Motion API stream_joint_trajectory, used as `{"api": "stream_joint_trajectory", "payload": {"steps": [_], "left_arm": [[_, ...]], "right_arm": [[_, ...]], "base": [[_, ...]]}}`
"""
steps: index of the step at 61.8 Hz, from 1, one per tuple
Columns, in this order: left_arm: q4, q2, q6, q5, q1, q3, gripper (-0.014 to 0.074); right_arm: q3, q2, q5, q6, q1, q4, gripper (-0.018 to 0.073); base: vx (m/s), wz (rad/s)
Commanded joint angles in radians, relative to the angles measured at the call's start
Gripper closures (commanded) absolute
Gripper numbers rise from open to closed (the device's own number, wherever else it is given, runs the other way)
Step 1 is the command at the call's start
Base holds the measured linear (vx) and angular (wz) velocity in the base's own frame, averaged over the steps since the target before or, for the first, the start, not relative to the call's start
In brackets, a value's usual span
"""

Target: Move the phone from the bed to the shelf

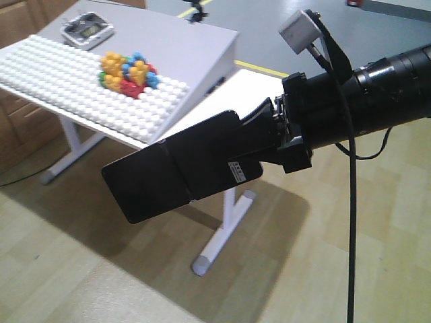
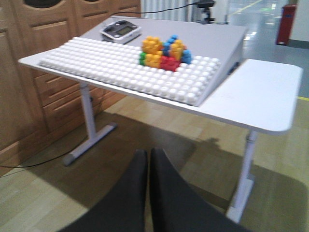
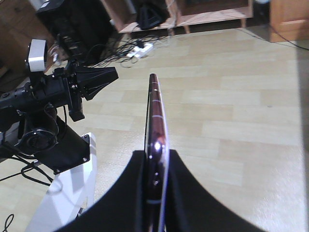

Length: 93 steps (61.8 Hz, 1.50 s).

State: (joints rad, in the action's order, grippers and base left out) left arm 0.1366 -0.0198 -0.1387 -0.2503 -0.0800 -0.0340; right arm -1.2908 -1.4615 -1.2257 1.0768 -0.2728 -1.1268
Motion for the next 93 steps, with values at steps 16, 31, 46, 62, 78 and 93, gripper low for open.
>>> {"api": "stream_joint_trajectory", "payload": {"steps": [16, 31, 46, 62, 78, 93], "left_arm": [[0.009, -0.005, 0.004, 0.069, 0.004, -0.003, 0.0596], [0.009, -0.005, 0.004, 0.069, 0.004, -0.003, 0.0596], [0.009, -0.005, 0.004, 0.069, 0.004, -0.003, 0.0596], [0.009, -0.005, 0.004, 0.069, 0.004, -0.003, 0.0596], [0.009, -0.005, 0.004, 0.069, 0.004, -0.003, 0.0596], [0.009, -0.005, 0.004, 0.069, 0.004, -0.003, 0.0596]], "right_arm": [[-0.026, 0.038, -0.064, 0.003, 0.001, -0.091, 0.0564], [-0.026, 0.038, -0.064, 0.003, 0.001, -0.091, 0.0564], [-0.026, 0.038, -0.064, 0.003, 0.001, -0.091, 0.0564], [-0.026, 0.038, -0.063, 0.003, 0.001, -0.091, 0.0564], [-0.026, 0.038, -0.063, 0.003, 0.001, -0.091, 0.0564], [-0.026, 0.038, -0.063, 0.003, 0.001, -0.091, 0.0564]], "base": [[0.21, 0.55], [0.21, 0.58], [0.22, 0.55], [0.22, 0.49], [0.2, 0.44], [0.2, 0.43]]}}
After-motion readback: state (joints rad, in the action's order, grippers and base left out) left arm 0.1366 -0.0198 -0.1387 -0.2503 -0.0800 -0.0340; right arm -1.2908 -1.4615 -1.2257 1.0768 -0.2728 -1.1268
